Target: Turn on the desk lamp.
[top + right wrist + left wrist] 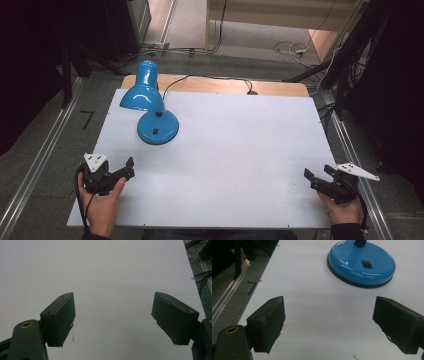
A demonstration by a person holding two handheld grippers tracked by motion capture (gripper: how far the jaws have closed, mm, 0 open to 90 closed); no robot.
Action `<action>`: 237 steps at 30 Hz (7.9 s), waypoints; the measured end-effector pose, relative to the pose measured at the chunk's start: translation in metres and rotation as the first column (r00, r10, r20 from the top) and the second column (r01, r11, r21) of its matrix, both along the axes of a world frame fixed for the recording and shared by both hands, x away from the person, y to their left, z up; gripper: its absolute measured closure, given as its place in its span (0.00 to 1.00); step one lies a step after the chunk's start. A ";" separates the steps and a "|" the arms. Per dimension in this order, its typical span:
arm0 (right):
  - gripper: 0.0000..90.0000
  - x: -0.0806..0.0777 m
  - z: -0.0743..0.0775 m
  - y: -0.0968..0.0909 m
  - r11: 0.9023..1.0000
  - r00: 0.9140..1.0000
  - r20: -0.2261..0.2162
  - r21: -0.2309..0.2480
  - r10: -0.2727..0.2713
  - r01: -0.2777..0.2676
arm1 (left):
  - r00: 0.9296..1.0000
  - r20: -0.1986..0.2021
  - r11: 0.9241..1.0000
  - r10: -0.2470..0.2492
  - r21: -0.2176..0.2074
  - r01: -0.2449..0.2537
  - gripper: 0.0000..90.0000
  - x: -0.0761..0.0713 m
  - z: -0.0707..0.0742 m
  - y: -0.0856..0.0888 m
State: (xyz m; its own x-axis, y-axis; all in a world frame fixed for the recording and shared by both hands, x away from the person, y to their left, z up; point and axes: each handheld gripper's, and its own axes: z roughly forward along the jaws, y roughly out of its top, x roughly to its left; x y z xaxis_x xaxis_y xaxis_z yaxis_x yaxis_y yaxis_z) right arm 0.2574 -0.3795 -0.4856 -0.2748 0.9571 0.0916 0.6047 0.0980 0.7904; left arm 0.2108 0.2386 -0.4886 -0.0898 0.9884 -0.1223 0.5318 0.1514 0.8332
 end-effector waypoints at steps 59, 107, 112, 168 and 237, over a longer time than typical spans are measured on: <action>0.19 0.002 -0.002 0.002 1.000 1.000 -0.012 -0.009 -0.003 0.003 | 0.998 -0.010 0.999 -0.054 -0.007 0.054 0.16 0.038 -0.003 -0.013; 0.19 0.003 -0.003 0.003 1.000 1.000 -0.018 -0.010 0.000 0.000 | 0.998 0.021 0.997 -0.066 -0.049 0.067 0.35 0.066 -0.005 -0.018; 0.19 0.004 -0.003 0.003 1.000 1.000 -0.017 -0.011 0.002 -0.002 | 0.998 0.040 0.996 -0.057 -0.062 0.059 0.41 0.068 -0.005 -0.017; 0.19 0.005 -0.005 0.004 1.000 1.000 -0.029 -0.018 0.002 -0.003 | 0.985 0.051 0.984 -0.167 -0.052 0.169 1.00 0.123 -0.014 -0.043; 0.19 0.004 -0.004 0.004 1.000 1.000 -0.029 -0.017 0.002 -0.002 | 0.983 0.049 0.984 -0.177 0.025 0.176 1.00 0.122 -0.018 -0.047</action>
State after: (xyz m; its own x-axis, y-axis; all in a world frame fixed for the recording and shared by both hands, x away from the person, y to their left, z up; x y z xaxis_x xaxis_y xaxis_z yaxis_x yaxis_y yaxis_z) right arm 0.2619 -0.3756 -0.4900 -0.2742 0.9581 0.0829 0.6270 0.1128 0.7708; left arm 0.3328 0.1919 -0.5065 0.0921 0.9905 -0.1021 0.5053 0.0418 0.8620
